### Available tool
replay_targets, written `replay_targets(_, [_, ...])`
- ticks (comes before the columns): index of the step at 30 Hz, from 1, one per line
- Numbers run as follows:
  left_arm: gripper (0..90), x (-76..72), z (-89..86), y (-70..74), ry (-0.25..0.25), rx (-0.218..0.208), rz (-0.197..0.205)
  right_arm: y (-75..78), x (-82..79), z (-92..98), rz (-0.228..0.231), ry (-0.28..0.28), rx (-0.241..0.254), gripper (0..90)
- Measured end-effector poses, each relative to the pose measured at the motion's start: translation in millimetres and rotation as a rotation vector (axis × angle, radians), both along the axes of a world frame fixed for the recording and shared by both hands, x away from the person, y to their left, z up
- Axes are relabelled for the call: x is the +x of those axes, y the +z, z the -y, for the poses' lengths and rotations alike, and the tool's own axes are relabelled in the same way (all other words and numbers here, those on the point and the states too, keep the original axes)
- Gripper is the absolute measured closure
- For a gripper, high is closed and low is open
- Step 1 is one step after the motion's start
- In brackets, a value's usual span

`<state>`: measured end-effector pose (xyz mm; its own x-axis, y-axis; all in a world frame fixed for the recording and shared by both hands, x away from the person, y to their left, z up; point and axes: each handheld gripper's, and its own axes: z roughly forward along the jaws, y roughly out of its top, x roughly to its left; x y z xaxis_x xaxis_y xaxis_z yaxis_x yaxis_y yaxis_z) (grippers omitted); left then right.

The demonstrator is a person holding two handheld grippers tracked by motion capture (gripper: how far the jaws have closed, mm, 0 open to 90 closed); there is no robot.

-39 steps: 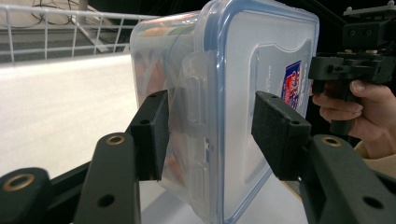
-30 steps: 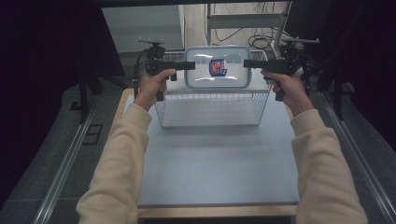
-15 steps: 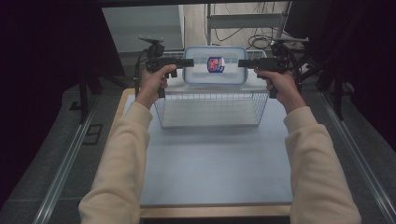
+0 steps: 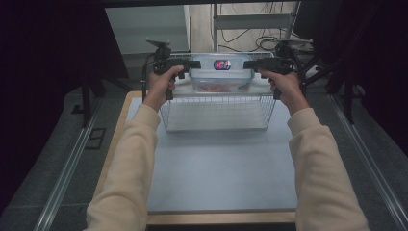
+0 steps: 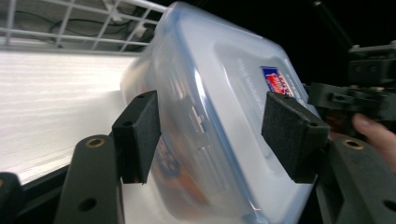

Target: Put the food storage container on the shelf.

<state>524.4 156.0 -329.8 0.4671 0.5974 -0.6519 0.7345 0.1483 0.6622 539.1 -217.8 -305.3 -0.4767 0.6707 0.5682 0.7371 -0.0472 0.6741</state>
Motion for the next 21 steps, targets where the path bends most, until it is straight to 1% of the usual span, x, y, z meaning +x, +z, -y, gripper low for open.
replay_targets(2, [38.6,0.3,-0.2,-0.8,0.003,-0.008,-0.003,0.2,-0.3,-2.4,-0.003,-0.003,-0.005,35.1])
replay_targets(3, [37.9,0.4,0.3,-1.6,0.002,-0.013,-0.005,0.5,-0.9,-4.1,0.007,-0.017,-0.01,35.6])
replay_targets(5, [35.7,-0.8,1.8,-0.9,0.002,-0.002,0.001,0.6,-2.1,-4.1,0.018,-0.029,-0.004,35.0])
replay_targets(6, [34.1,-2.0,2.1,0.1,0.008,0.01,0.01,1.1,-3.6,-4.0,0.029,-0.036,-0.003,34.4])
replay_targets(8, [31.5,-5.3,1.8,2.5,0.017,0.015,0.035,2.6,-7.4,-3.0,0.058,-0.047,-0.001,32.0])
replay_targets(9, [30.5,-7.8,1.9,4.3,0.025,0.024,0.051,3.8,-9.6,-2.0,0.071,-0.053,0.0,31.8])
replay_targets(10, [29.6,-10.9,1.9,6.4,0.033,0.034,0.069,5.0,-12.0,-0.5,0.085,-0.051,0.002,31.8])
replay_targets(12, [27.9,-17.5,-0.7,9.4,0.029,0.041,0.097,7.7,-17.5,3.5,0.112,-0.043,0.004,30.9])
replay_targets(14, [27.0,-26.0,-3.7,12.0,0.034,0.052,0.116,10.0,-24.5,8.5,0.14,-0.03,0.001,30.3])
replay_targets(17, [25.3,-40.9,-9.7,14.8,0.02,0.058,0.14,12.1,-38.4,16.4,0.181,0.003,-0.006,29.6])
replay_targets(18, [25.4,-49.4,-11.5,16.6,0.017,0.065,0.158,12.1,-42.5,18.0,0.193,0.012,-0.007,29.6])
replay_targets(19, [25.5,-49.4,-11.5,16.6,0.017,0.065,0.158,11.7,-49.8,20.4,0.21,0.029,-0.007,29.6])
replay_targets(20, [25.3,-58.9,-12.0,18.3,0.009,0.073,0.179,10.4,-57.6,22.4,0.223,0.048,-0.006,29.4])
replay_targets(21, [25.3,-73.2,-12.7,19.5,-0.002,0.105,0.209,9.2,-62.4,23.7,0.23,0.059,-0.008,29.1])
